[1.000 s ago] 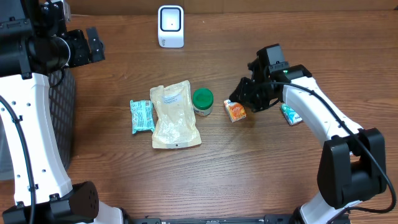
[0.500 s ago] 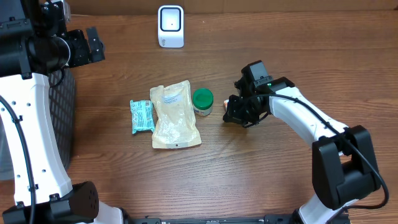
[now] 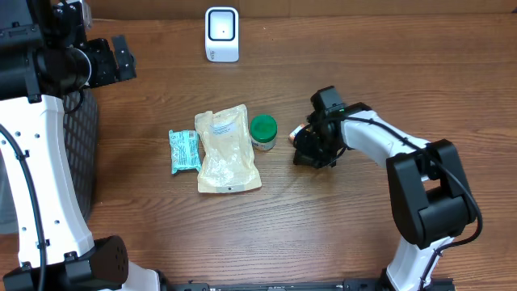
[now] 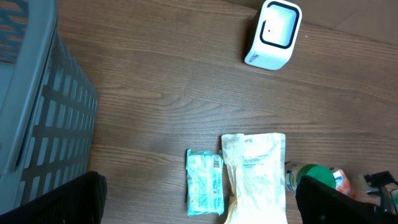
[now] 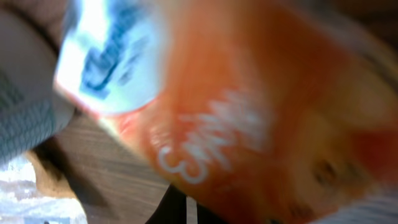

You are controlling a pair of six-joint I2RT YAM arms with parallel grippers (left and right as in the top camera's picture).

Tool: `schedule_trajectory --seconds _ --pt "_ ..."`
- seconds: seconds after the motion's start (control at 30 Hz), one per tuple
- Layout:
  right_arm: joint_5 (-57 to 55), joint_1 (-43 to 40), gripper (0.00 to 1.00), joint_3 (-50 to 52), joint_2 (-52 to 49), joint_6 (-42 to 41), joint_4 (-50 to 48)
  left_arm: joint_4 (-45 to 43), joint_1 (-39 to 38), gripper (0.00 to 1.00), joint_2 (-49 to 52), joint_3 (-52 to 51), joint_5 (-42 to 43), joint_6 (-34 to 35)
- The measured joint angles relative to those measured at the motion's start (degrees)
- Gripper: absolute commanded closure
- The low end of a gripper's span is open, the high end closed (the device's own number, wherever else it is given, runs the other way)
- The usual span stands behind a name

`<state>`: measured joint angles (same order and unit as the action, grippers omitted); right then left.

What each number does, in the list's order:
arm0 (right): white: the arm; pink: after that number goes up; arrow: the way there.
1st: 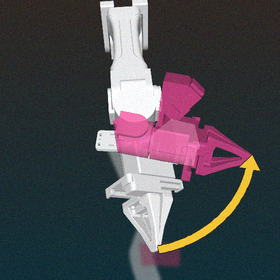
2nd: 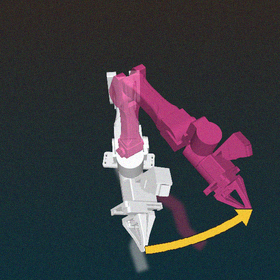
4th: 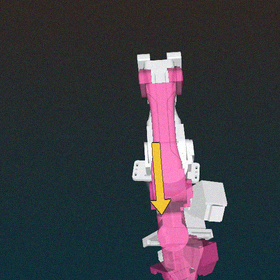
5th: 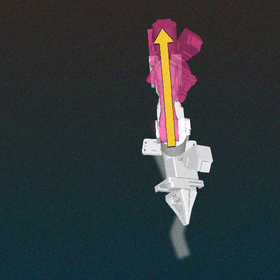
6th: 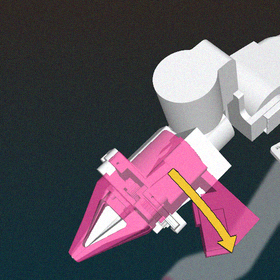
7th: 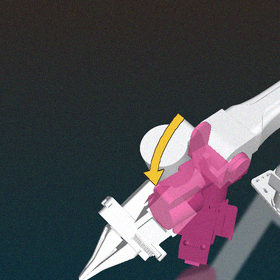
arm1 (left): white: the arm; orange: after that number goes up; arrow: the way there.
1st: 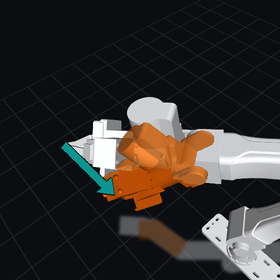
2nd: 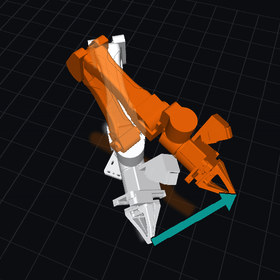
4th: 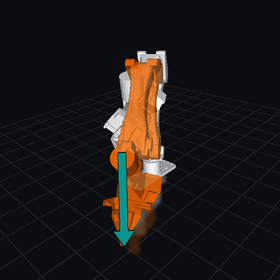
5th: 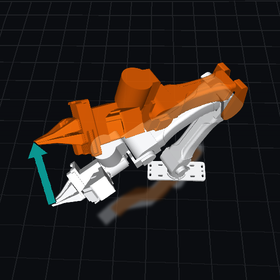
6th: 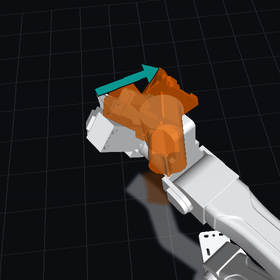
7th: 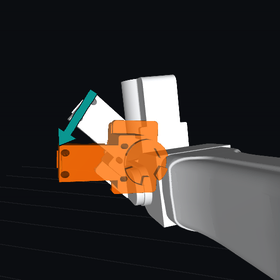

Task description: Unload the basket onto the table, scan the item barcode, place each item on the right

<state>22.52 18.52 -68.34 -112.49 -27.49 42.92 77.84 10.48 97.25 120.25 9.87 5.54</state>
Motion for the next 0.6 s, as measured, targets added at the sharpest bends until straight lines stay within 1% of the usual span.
schedule_trajectory --seconds 0.1,0.2,0.37,0.5,0.6 --pt "-0.85 -3.04 0.96 0.0 0.0 -0.2 -0.61 0.0 0.0 0.0 0.0 0.0 0.0 0.0" --pt "-1.68 -6.58 0.96 0.0 0.0 -0.39 -3.93 0.0 0.0 0.01 0.0 0.0 0.0 0.0" --pt "-3.45 -11.3 0.96 0.04 0.0 -0.87 -16.0 -0.02 -0.02 0.01 0.0 0.0 0.0 0.0" --pt "-3.58 -10.97 0.94 0.04 0.0 -0.96 -25.31 0.0 0.0 0.0 0.0 0.0 -0.02 0.0" --pt "-2.91 -10.56 0.86 0.04 0.0 -1.05 -27.36 0.0 -0.02 0.0 0.0 0.0 0.0 0.0"
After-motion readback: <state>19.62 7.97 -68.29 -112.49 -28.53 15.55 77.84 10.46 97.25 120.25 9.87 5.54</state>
